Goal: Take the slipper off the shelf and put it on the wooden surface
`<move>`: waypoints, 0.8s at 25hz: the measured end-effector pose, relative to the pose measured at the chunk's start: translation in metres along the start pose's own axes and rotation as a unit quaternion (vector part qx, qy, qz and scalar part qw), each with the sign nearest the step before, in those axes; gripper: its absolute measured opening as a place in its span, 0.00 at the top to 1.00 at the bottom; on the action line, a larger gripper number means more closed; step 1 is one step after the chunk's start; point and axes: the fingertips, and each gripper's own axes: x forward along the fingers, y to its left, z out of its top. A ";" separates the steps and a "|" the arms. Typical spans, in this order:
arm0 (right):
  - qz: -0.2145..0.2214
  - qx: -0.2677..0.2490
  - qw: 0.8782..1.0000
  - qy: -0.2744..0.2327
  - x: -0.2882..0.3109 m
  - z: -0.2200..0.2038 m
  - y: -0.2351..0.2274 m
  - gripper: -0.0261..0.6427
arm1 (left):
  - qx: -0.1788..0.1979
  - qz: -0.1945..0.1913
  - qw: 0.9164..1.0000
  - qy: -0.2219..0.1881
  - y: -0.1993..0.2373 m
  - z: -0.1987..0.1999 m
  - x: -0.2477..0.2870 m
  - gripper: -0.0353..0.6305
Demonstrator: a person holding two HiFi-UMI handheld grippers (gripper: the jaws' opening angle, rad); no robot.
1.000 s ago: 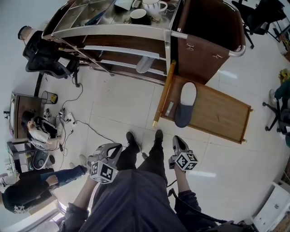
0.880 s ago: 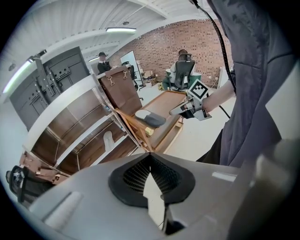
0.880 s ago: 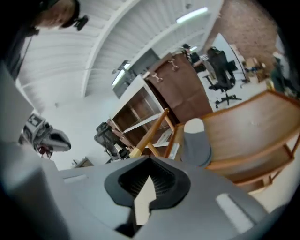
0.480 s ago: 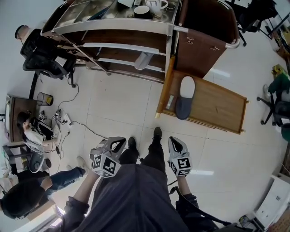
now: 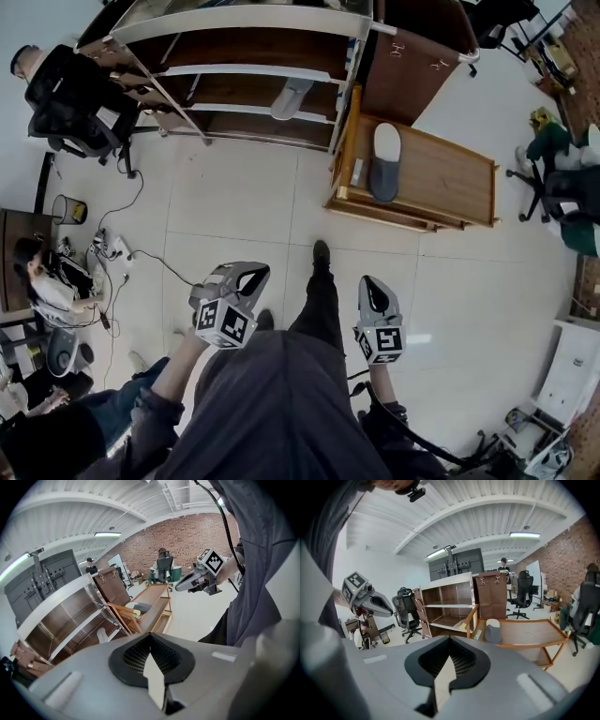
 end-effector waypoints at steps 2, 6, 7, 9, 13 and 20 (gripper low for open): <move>-0.013 -0.018 1.000 -0.004 -0.022 -0.002 0.034 0.96 | 0.003 -0.004 1.000 -0.014 -0.020 -0.012 -0.025 0.92; -0.030 -0.073 0.996 -0.032 -0.063 0.016 0.091 0.96 | 0.018 0.006 0.999 -0.041 -0.048 -0.017 -0.070 0.92; -0.030 -0.084 0.995 -0.038 -0.071 0.020 0.101 0.94 | 0.023 0.014 0.999 -0.046 -0.053 -0.016 -0.079 0.92; -0.025 -0.097 0.994 -0.041 -0.084 0.020 0.117 0.94 | 0.026 0.025 0.998 -0.049 -0.065 -0.020 -0.094 0.92; -0.009 -0.138 0.989 -0.047 -0.106 0.018 0.131 0.92 | 0.019 0.027 0.998 -0.045 -0.098 -0.026 -0.105 0.92; 0.011 -0.173 0.983 -0.059 -0.114 0.004 0.119 0.94 | -0.013 0.039 0.998 -0.039 -0.120 -0.018 -0.097 0.92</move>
